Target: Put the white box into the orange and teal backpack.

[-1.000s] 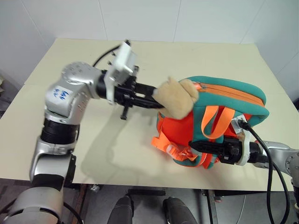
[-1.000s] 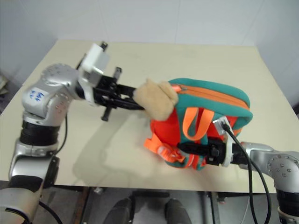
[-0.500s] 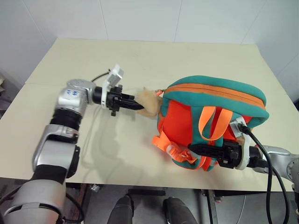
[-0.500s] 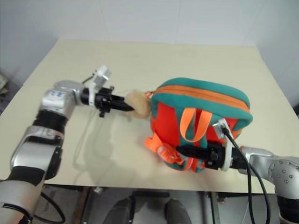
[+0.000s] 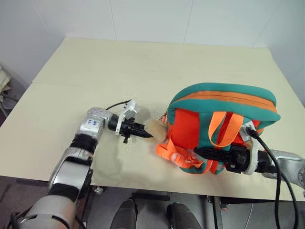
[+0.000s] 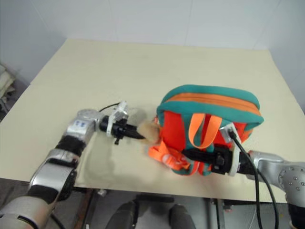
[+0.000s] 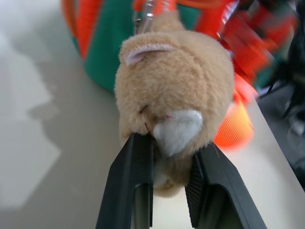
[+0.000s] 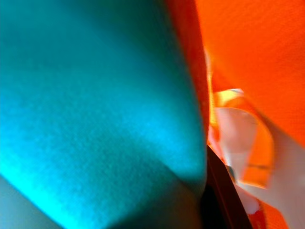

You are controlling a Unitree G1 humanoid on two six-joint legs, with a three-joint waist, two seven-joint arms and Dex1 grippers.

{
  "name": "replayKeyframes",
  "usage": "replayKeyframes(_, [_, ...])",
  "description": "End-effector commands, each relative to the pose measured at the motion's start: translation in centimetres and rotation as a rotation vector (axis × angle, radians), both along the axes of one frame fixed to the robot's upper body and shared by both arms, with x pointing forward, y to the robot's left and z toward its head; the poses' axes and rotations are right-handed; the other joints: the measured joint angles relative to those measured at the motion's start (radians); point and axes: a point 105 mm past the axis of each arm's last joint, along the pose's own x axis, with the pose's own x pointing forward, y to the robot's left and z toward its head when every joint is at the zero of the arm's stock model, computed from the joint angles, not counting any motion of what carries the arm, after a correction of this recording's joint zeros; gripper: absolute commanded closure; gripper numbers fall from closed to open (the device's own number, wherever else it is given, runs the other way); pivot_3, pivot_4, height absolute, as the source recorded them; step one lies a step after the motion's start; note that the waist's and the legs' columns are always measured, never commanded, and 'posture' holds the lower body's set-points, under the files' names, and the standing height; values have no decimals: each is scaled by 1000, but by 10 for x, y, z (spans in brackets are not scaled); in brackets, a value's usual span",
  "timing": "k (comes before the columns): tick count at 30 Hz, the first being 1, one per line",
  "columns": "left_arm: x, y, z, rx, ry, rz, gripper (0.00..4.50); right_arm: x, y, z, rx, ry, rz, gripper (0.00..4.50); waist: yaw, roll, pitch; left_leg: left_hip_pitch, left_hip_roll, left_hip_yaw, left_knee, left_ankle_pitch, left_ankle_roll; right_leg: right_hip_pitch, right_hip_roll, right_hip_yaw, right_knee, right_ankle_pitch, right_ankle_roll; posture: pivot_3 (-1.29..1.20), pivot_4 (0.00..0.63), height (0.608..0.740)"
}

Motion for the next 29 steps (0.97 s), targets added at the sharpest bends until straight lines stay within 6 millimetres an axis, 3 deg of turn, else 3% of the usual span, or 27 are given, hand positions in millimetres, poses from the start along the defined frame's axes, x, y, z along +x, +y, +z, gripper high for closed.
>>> replayKeyframes(1, [-14, 12, 23, -46, -105, 15, 3034, 2, -9, 13, -88, -134, -8, 3531, -1, 0, 0, 0, 0, 0, 0, 0, 0, 0, 0, 0, 0, 0, 0, 0, 150, 740])
replayKeyframes(4, [-26, 24, 28, -52, -135, 53, 2032, 0, -12, 16, -210, -281, 20, 2533, -6, 1, 0, 1, 0, 1, 0, 0, 0, -1, 1, 1, 1, 0, 0, 0, 150, 740])
replayKeyframes(7, [-52, 55, 19, -6, -143, 123, 1065, -6, -35, 12, -333, -383, -22, 1528, -9, 1, 0, 1, 1, 1, -1, 0, 0, -1, 1, 0, 0, 0, 0, 0, 150, 740])
replayKeyframes(10, [-58, 72, 14, -6, -140, 234, 148, 1, -65, 10, -431, -487, -160, 550, -6, 1, 0, 1, 1, 2, -2, -1, 0, -1, 1, 1, -1, -1, -1, 0, 150, 740])
replayKeyframes(12, [-59, 80, 9, 0, -146, 289, 0, 1, -81, 10, -466, -519, -217, 68, 4, 1, 0, 1, 1, 1, 0, -1, 0, 1, -1, 0, 0, 0, -1, 0, 150, 740])
replayKeyframes(15, [-71, 87, -1, 14, -142, 312, 0, 0, -101, 11, -515, -578, -292, 68, 2, 1, 0, 3, 1, 0, -1, 0, 2, 4, -2, 0, -3, 3, 1, 0, 150, 740])
replayKeyframes(19, [-76, 84, -1, -27, -179, 352, 0, -11, -112, 5, -538, -567, -301, 68, 1, 1, 0, 4, 1, 1, -1, 1, 3, 7, -2, 0, -6, 7, 0, 0, 150, 740])
replayKeyframes(24, [-60, 71, 29, -100, -397, 355, 0, -15, -128, 5, -581, -573, -318, 68, 2, 1, 0, 4, 0, 1, -1, 2, 3, 8, -2, 0, -8, 7, 0, 0, 150, 740])
replayKeyframes(29, [-62, 66, 44, -121, -400, 310, 0, -12, -146, 6, -601, -551, -333, 68, -6, 2, 0, 6, -1, 3, -2, 2, 3, 8, -1, 1, -8, 9, 0, 0, 150, 740])
